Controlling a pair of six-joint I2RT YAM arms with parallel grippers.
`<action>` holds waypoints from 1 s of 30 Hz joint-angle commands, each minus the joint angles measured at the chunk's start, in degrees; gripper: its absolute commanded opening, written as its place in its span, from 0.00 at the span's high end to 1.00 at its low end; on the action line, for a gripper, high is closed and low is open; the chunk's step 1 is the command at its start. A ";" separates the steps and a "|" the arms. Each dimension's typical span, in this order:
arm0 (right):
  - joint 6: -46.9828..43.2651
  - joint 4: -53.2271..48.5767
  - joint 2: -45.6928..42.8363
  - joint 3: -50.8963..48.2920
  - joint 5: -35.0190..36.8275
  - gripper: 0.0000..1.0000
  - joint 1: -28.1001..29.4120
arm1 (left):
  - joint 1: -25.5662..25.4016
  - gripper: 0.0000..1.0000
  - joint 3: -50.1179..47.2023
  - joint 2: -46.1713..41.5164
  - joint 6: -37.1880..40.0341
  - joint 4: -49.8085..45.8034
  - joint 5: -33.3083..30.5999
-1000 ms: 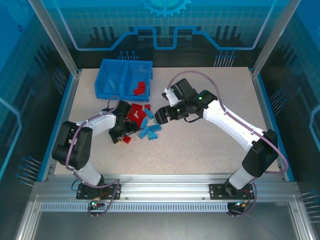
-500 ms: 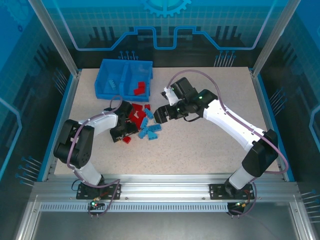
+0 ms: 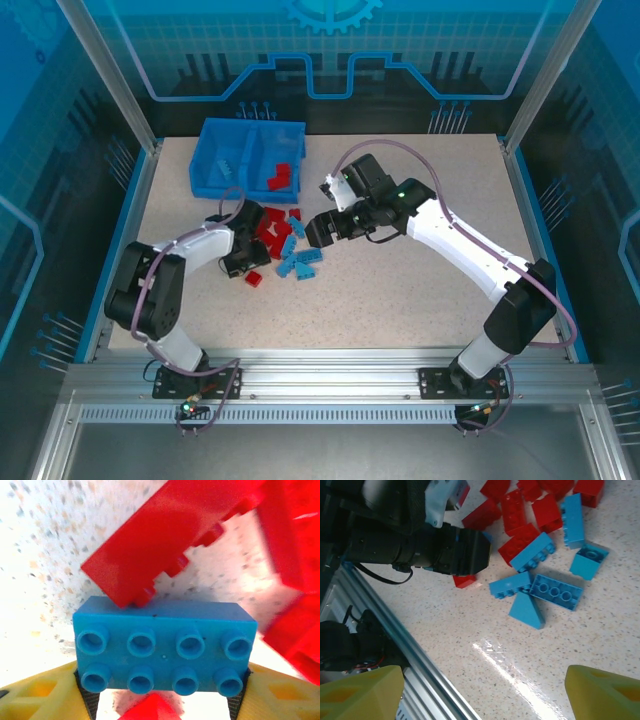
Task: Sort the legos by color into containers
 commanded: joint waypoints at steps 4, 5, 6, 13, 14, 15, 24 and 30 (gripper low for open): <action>1.01 2.66 -1.71 0.93 -1.85 0.15 1.17 | 0.36 0.44 7.44 -10.25 4.25 -3.27 -6.86; 1.30 2.95 -2.15 0.92 -1.29 0.15 1.16 | 0.67 0.44 9.84 -10.35 5.12 -3.98 -8.82; 1.48 3.07 -2.51 0.96 -0.64 0.15 1.16 | 1.32 0.44 12.06 -9.88 6.06 -4.45 -10.21; 2.56 2.68 -4.83 -0.68 1.89 0.14 1.16 | 12.27 0.45 29.25 3.53 6.52 -3.74 -5.83; 2.88 2.78 -5.37 -1.22 2.09 0.14 1.16 | 13.69 0.45 32.63 6.85 6.04 -3.75 -4.93; 3.17 2.87 -5.90 -1.85 2.26 0.14 1.25 | 14.96 0.45 36.38 10.65 5.47 -4.12 -4.00; 3.94 1.58 -10.87 -4.49 5.10 0.14 1.29 | 20.57 0.42 73.37 39.79 1.67 -16.30 7.61; 4.94 2.33 -12.24 -5.89 5.60 0.14 1.51 | 21.05 0.25 73.27 38.87 -0.36 -15.10 10.48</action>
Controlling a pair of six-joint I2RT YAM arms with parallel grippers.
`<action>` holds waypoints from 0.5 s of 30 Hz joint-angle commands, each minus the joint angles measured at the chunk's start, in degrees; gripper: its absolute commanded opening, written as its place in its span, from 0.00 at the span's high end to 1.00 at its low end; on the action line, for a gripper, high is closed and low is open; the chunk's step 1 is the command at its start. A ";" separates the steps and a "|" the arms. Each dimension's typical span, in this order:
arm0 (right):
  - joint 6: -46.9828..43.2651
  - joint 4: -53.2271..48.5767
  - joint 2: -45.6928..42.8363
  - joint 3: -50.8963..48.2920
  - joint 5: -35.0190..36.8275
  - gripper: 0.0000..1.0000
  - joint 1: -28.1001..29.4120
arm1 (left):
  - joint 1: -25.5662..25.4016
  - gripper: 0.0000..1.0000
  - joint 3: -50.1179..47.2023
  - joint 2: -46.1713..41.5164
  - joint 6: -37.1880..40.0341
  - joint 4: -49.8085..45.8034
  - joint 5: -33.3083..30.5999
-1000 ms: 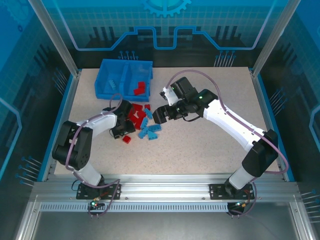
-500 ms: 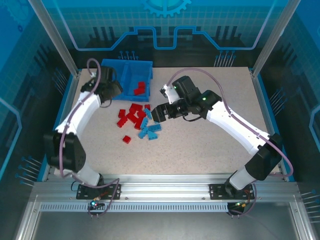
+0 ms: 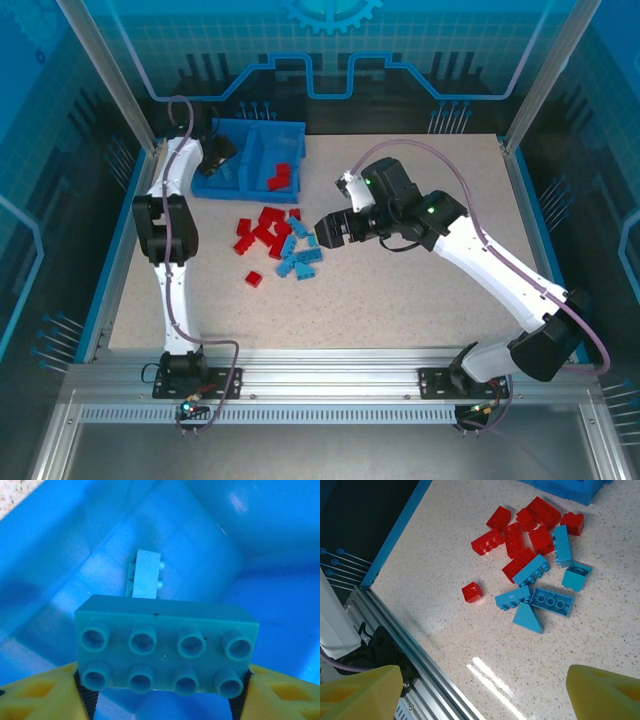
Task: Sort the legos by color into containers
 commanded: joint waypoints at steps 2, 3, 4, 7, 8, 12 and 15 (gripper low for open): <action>1.19 -0.02 -0.94 -1.09 0.94 0.14 0.75 | -0.02 0.09 -4.25 -7.40 -2.60 0.66 4.40; 1.23 0.22 -0.88 -1.07 0.72 0.14 0.76 | -0.01 0.03 -7.04 -9.63 -3.07 1.58 4.74; 1.10 0.35 -0.63 -0.92 0.57 0.14 0.73 | 0.04 0.01 -8.80 -11.62 -3.23 1.67 4.97; 0.57 0.04 0.67 0.09 0.30 0.13 0.81 | -0.01 0.01 -14.96 -18.04 -3.30 2.44 5.67; 0.36 -0.08 1.30 0.54 0.09 0.13 0.78 | -0.07 0.01 -17.33 -20.39 -3.25 2.74 6.07; -0.03 -0.25 3.21 1.80 0.01 0.13 0.68 | -0.50 0.01 -28.69 -32.65 -2.54 5.36 7.77; 0.53 -0.43 4.58 2.16 2.09 0.13 0.68 | -2.60 0.01 -38.22 -43.52 1.05 7.56 7.19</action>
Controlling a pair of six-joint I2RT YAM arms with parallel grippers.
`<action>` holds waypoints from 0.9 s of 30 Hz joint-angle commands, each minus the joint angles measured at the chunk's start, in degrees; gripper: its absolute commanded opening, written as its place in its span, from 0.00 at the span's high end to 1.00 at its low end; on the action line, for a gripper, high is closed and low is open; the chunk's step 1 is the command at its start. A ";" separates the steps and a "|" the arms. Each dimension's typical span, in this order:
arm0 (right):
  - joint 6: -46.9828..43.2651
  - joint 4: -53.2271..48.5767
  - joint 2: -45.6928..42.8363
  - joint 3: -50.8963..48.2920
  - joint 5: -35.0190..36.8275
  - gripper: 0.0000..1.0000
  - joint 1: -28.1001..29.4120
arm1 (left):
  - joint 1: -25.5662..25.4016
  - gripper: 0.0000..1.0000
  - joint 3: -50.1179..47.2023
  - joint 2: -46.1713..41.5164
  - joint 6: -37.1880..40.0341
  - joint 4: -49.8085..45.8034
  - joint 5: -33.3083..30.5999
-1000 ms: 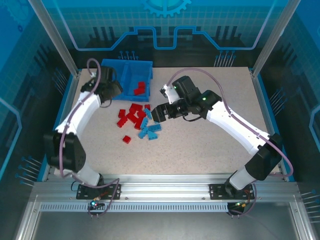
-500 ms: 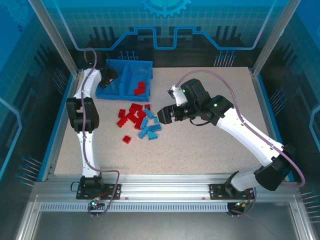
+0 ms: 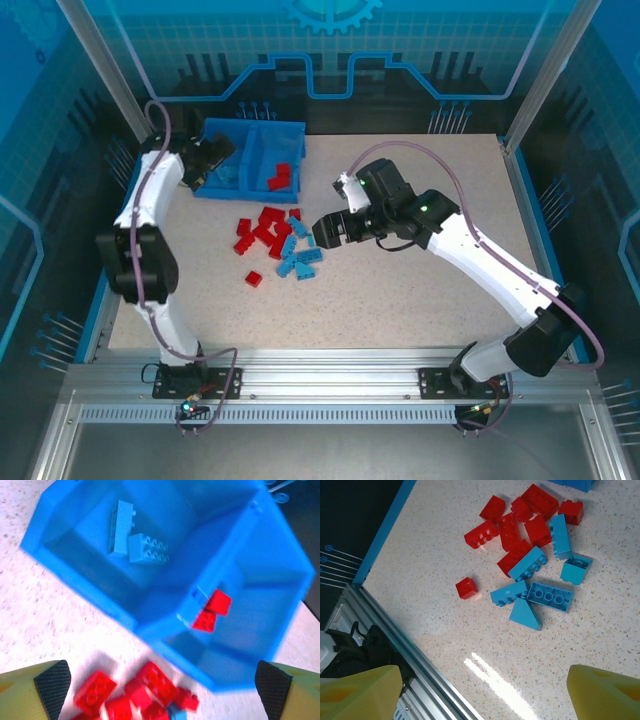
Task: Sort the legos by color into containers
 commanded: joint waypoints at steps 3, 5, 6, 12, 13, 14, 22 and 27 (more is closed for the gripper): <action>0.36 -0.35 3.33 2.19 3.48 0.13 0.42 | -5.01 0.01 -15.01 -18.23 8.75 3.86 -0.32; 0.53 -1.26 5.76 3.49 5.13 0.13 0.42 | -7.74 0.01 -20.80 -24.69 14.54 4.37 -1.80; 0.46 -1.37 6.96 4.04 5.61 0.14 0.55 | -8.58 0.01 -23.35 -27.30 17.01 4.24 -1.55; -2.71 0.43 17.43 10.15 8.83 0.24 3.19 | -9.41 0.01 -35.22 -42.74 32.57 1.67 7.15; -3.59 0.32 19.87 12.17 10.17 0.26 4.00 | -9.41 0.01 -36.60 -45.33 34.43 1.36 7.45; -4.37 0.07 22.21 14.09 12.73 0.27 4.91 | -9.41 0.01 -37.98 -47.71 36.16 1.48 7.63; -1.09 -2.95 39.22 29.23 22.88 0.28 2.85 | -9.41 0.01 -49.48 -57.56 40.17 10.08 7.98; 6.48 0.62 44.93 32.27 23.36 0.27 1.61 | -9.42 0.01 -50.79 -55.81 39.61 11.56 7.77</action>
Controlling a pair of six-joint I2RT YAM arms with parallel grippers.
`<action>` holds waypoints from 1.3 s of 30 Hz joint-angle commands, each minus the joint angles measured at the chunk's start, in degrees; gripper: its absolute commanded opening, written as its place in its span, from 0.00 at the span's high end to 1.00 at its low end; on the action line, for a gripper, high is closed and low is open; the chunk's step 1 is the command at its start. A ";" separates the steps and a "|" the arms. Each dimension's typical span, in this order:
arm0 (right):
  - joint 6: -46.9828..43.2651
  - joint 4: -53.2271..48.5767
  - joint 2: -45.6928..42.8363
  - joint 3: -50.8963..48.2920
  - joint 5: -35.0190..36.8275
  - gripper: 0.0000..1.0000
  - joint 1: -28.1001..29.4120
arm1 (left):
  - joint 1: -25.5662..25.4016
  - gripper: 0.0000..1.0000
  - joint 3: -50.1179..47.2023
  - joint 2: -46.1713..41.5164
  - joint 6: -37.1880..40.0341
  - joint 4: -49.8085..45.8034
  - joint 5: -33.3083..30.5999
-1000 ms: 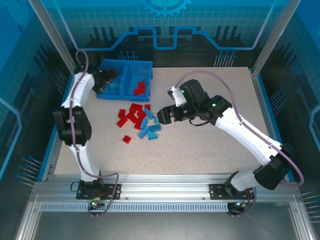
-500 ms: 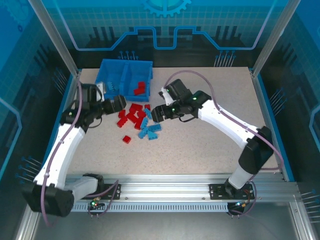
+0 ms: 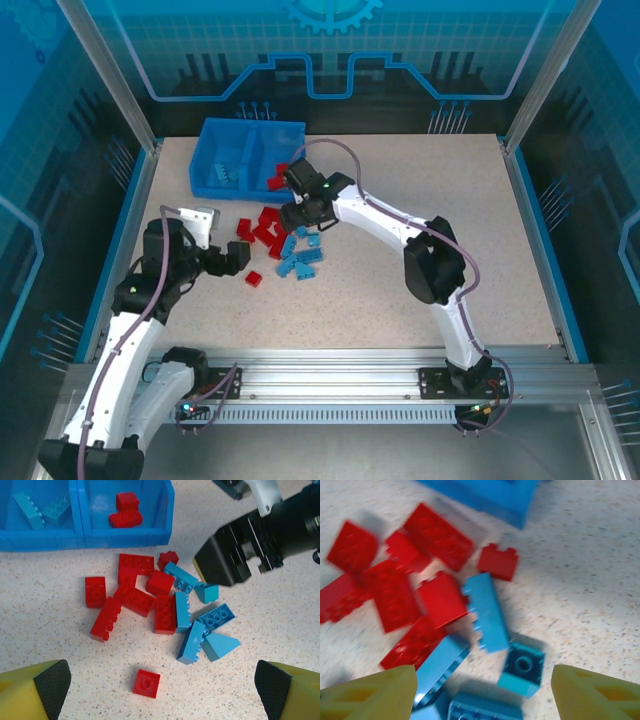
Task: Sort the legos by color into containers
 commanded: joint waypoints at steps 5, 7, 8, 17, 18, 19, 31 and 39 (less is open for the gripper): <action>8.39 5.61 6.37 4.14 4.43 0.28 -0.40 | -0.02 0.01 -1.24 1.41 3.53 4.27 2.33; 8.41 7.12 8.55 5.04 4.12 0.30 -0.52 | 0.04 0.01 -1.51 1.41 4.22 4.54 2.09; 8.46 7.38 9.56 5.84 3.63 0.31 -0.58 | -0.01 0.01 -1.60 1.41 4.42 4.70 2.08; 9.74 6.68 16.37 11.63 4.53 0.43 -1.20 | -0.02 0.01 -1.75 1.73 4.32 5.07 2.51; 9.73 5.96 17.38 12.76 3.88 0.43 -1.28 | 0.03 0.01 -1.72 1.83 4.35 4.98 2.50; 9.81 5.56 17.81 13.36 3.67 0.43 -1.34 | 0.02 0.01 -1.67 1.87 4.37 4.90 2.61; 11.13 5.52 19.85 15.13 2.15 0.55 -1.81 | -0.01 0.01 -1.60 2.55 4.50 4.82 2.41; 9.58 7.83 13.21 8.47 3.25 0.66 -1.67 | 0.00 0.01 -1.62 2.64 4.50 4.63 2.21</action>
